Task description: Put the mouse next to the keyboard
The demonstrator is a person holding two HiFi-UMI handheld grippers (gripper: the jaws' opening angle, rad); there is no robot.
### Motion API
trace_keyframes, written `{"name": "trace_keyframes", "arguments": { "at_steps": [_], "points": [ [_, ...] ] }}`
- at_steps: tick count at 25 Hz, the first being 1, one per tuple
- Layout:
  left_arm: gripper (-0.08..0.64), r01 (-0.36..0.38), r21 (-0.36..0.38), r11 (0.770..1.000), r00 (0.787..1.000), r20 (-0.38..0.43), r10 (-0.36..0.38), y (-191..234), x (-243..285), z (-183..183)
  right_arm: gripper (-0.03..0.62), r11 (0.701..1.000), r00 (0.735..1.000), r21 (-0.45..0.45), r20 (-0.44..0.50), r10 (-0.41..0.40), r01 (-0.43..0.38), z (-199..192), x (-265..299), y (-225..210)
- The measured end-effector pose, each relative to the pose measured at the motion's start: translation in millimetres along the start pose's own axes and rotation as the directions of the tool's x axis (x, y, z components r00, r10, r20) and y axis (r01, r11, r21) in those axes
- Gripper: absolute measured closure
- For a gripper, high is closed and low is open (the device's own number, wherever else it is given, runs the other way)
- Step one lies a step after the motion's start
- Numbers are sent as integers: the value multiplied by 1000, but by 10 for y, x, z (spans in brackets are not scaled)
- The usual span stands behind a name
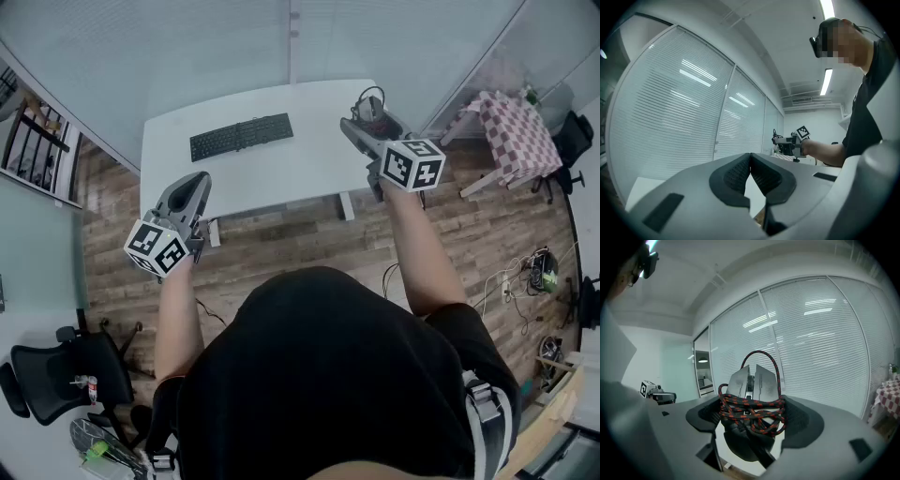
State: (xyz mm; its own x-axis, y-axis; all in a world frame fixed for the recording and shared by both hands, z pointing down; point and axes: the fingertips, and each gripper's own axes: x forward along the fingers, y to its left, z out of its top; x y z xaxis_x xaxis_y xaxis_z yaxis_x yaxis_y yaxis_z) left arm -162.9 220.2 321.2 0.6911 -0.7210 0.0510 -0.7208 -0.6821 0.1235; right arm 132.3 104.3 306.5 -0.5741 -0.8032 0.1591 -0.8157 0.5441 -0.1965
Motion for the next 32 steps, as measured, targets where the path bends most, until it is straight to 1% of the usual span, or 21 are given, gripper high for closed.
{"name": "trace_keyframes", "arguments": {
  "at_steps": [7, 14, 23, 32],
  "points": [
    [537, -2, 9, 1000, 1000, -6, 2, -191, 285, -2, 181, 1000, 1000, -3, -10, 4, -4, -25, -114, -304],
    [537, -5, 16, 1000, 1000, -11, 5, -386, 572, -15, 181, 1000, 1000, 16, -13, 20, -20, -36, -201, -583],
    [537, -22, 11, 1000, 1000, -9, 22, -603, 864, -66, 181, 999, 999, 25, -22, 33, -32, -68, -297, -910],
    [537, -42, 3, 999, 999, -19, 42, -684, 911, -142, 181, 999, 998, 29, -34, 47, -46, -148, -281, -1018]
  ]
}}
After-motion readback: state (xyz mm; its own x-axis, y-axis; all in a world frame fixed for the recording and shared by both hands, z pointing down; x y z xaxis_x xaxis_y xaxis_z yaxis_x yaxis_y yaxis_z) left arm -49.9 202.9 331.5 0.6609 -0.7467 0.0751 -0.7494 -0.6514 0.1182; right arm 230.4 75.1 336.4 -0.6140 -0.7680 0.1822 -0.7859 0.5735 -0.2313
